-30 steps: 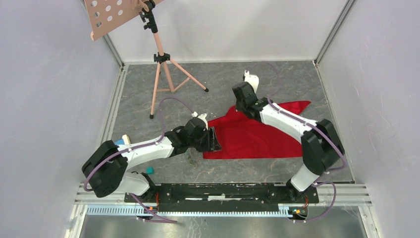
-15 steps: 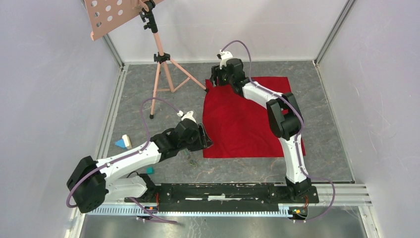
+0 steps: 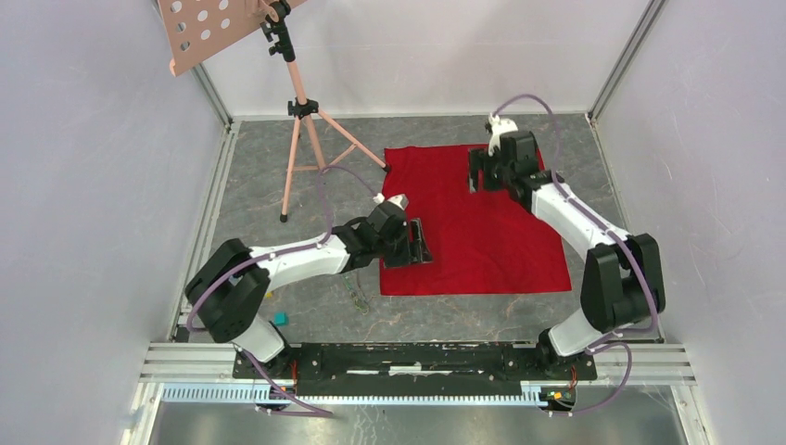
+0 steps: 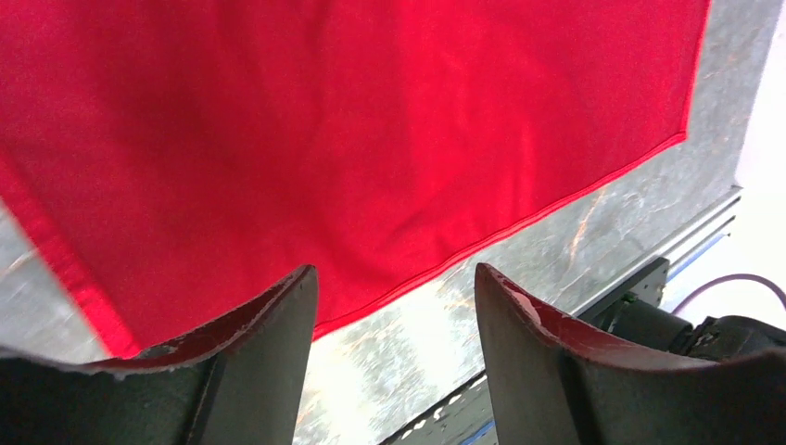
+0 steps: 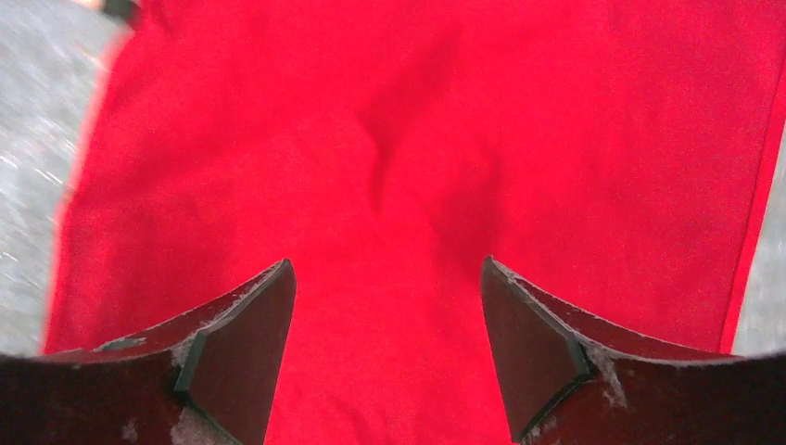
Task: Fold the napkin into a case and place the utensils inside
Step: Smooth out the napkin at the center of the board, then flatten the napkin at the center of the board.
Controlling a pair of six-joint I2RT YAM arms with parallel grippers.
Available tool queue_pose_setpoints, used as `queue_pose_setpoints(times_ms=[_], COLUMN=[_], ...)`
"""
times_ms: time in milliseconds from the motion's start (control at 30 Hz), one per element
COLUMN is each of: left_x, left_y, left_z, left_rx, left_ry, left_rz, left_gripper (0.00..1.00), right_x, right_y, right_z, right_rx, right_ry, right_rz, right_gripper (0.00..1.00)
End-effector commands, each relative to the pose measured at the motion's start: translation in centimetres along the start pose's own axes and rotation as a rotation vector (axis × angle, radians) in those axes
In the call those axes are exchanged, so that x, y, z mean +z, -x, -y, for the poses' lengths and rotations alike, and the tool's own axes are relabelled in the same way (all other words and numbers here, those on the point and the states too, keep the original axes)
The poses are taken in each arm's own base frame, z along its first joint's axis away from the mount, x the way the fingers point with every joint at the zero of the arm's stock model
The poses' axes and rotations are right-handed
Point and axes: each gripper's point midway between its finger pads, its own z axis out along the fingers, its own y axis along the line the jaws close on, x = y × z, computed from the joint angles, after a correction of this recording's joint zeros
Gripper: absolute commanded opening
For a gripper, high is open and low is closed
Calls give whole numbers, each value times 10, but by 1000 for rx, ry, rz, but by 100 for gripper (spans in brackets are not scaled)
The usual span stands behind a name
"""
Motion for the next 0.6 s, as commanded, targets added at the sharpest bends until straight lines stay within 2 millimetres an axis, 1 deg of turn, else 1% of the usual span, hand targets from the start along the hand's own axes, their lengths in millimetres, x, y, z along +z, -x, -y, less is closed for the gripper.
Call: queue_pose_setpoints(times_ms=[0, 67, 167, 300, 367, 467, 500, 533, 567], left_x=[14, 22, 32, 45, 49, 47, 46, 44, 43], left_y=[14, 12, 6, -9, -17, -23, -25, -27, -30], left_z=[37, 36, 33, 20, 10, 4, 2, 0, 0], left_rx=[68, 65, 58, 72, 84, 92, 93, 92, 89], left_ry=[-126, -125, -123, -98, -67, -58, -57, -55, -61], left_rz=[-1, -13, -34, -95, -124, -137, -141, -143, -146], left_gripper=[71, 71, 73, 74, 74, 75, 75, 75, 75], right_x=[-13, -17, -17, -22, -30, -46, -51, -60, -67], right_y=[-73, -86, -104, -134, -150, -180, -190, -198, -207], right_z=[37, 55, 73, 96, 103, 116, 117, 128, 133], right_rx=[29, 68, 123, 204, 238, 286, 291, 320, 339], right_ry=[-118, -149, -168, -223, -247, -307, -321, -360, -386], right_rz=[-152, -162, -175, -228, -243, -270, -283, -284, -290], right_gripper=[79, 79, 79, 78, 78, 77, 78, 77, 77])
